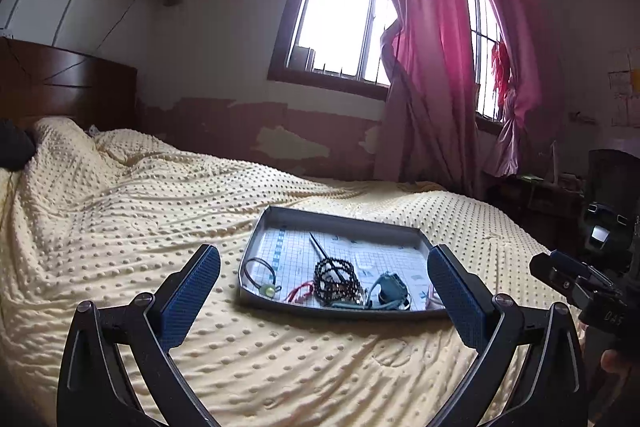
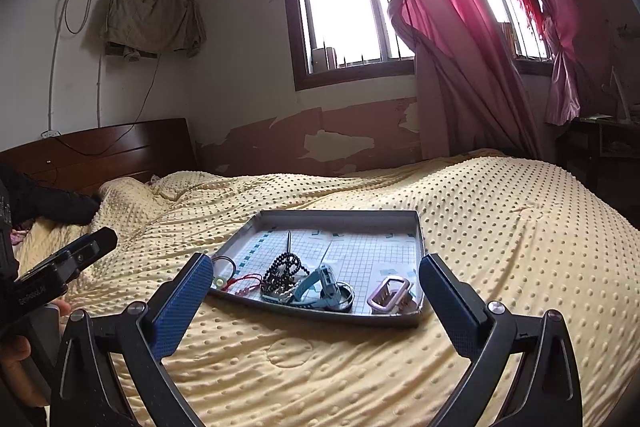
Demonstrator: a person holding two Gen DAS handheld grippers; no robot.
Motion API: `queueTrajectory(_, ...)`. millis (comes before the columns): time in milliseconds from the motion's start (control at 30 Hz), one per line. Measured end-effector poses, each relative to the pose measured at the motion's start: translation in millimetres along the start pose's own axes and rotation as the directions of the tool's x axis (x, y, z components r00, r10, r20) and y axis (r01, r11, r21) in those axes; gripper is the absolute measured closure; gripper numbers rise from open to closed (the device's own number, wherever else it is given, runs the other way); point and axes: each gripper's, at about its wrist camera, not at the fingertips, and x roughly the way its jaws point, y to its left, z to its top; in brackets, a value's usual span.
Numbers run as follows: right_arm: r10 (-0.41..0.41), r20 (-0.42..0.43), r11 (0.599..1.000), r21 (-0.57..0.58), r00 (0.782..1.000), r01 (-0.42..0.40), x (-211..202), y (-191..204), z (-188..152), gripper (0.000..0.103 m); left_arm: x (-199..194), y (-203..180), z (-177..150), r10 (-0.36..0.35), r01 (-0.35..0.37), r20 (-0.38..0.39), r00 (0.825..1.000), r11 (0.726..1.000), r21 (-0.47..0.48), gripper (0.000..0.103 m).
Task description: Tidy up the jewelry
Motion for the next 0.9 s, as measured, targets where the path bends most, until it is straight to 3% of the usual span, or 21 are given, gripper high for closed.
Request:
queueTrajectory(267,-0.025,-0.017,1.0,0.01,1.0,0.026,-12,2,-12,0.0,-16,-3,-12,0.037,-0.037,-0.005,0.999,0.999,-0.009,0.001)
queueTrajectory(467,-0.038,-0.026,0.999,0.018,0.999,0.039,-24,3,-22,0.0,-26,-1,-17,-0.032,0.031,-0.032,0.999,0.999,-0.045,0.001)
queueTrajectory(900,-0.041,-0.042,0.999,0.006,0.998,0.042,-43,15,-36,0.0,-40,-12,-26,-0.033,0.031,-0.065,0.997,0.999,-0.03,0.001)
